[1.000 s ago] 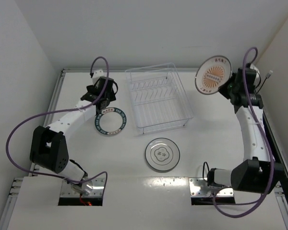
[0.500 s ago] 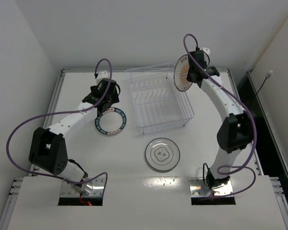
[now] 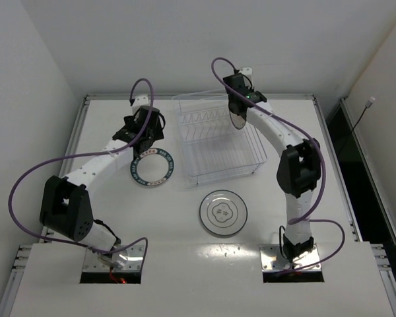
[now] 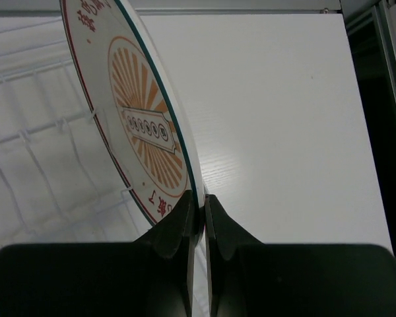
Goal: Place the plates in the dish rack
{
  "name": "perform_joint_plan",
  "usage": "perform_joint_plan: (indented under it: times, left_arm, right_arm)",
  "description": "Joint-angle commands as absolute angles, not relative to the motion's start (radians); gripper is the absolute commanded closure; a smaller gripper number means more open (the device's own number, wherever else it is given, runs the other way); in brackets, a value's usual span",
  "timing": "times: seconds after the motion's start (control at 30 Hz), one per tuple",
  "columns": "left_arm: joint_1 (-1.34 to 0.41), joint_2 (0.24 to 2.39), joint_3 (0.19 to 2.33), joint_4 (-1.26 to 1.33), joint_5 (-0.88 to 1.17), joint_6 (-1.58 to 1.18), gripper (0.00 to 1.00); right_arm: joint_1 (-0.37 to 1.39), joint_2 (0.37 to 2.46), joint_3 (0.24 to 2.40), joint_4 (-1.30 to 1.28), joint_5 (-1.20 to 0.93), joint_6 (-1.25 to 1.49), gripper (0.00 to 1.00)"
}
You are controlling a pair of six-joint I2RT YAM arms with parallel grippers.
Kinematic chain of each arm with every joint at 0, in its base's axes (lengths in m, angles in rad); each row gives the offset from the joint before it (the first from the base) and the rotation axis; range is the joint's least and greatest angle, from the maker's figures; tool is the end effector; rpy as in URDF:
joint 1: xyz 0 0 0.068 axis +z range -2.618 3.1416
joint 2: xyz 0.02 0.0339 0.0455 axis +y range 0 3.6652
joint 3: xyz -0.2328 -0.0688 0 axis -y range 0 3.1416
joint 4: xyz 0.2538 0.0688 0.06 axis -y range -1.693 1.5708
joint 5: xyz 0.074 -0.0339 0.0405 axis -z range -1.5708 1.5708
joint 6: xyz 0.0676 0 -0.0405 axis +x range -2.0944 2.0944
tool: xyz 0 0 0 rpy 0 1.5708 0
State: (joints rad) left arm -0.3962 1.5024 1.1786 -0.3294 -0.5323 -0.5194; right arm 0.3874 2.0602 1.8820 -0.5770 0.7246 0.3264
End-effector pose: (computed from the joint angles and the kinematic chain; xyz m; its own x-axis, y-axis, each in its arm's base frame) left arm 0.3535 -0.1107 0.2415 -0.4672 -0.2682 -0.8425 -0.3124 0.9415 -0.1264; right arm 0.4619 0.1401 0.2476 -0.5486 0.0355 -0.8354 0.3588 0.9124 -0.1969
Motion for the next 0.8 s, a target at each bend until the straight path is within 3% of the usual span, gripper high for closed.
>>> perform_joint_plan:
  times: [0.0, 0.2, 0.33, 0.43, 0.6, 0.77]
  left_arm:
    - [-0.396, 1.494, 1.223, -0.321, -0.548, -0.509, 0.4]
    - [-0.396, 1.494, 1.232, -0.321, -0.548, -0.5, 0.4]
    - [-0.396, 1.494, 1.232, -0.34, -0.561, -0.5, 0.4]
    - [-0.396, 1.494, 1.232, -0.351, -0.61, -0.521, 0.4]
    - [-0.396, 1.494, 1.244, -0.388, -0.65, -0.545, 0.38]
    - [-0.396, 1.503, 1.253, -0.397, -0.661, -0.554, 0.38]
  right_arm:
    - [0.4, 2.077, 1.95, -0.547, 0.763, 0.308, 1.0]
    - [0.4, 2.068, 1.927, -0.598, 0.641, 0.383, 0.97]
    - [0.4, 1.999, 1.898, -0.644, 0.543, 0.383, 0.71]
    - [0.4, 1.876, 1.815, -0.644, 0.5, 0.374, 0.44]
    - [0.379, 1.552, 1.561, -0.655, 0.282, 0.425, 0.31]
    - [0.296, 1.226, 1.133, -0.626, 0.011, 0.595, 0.25]
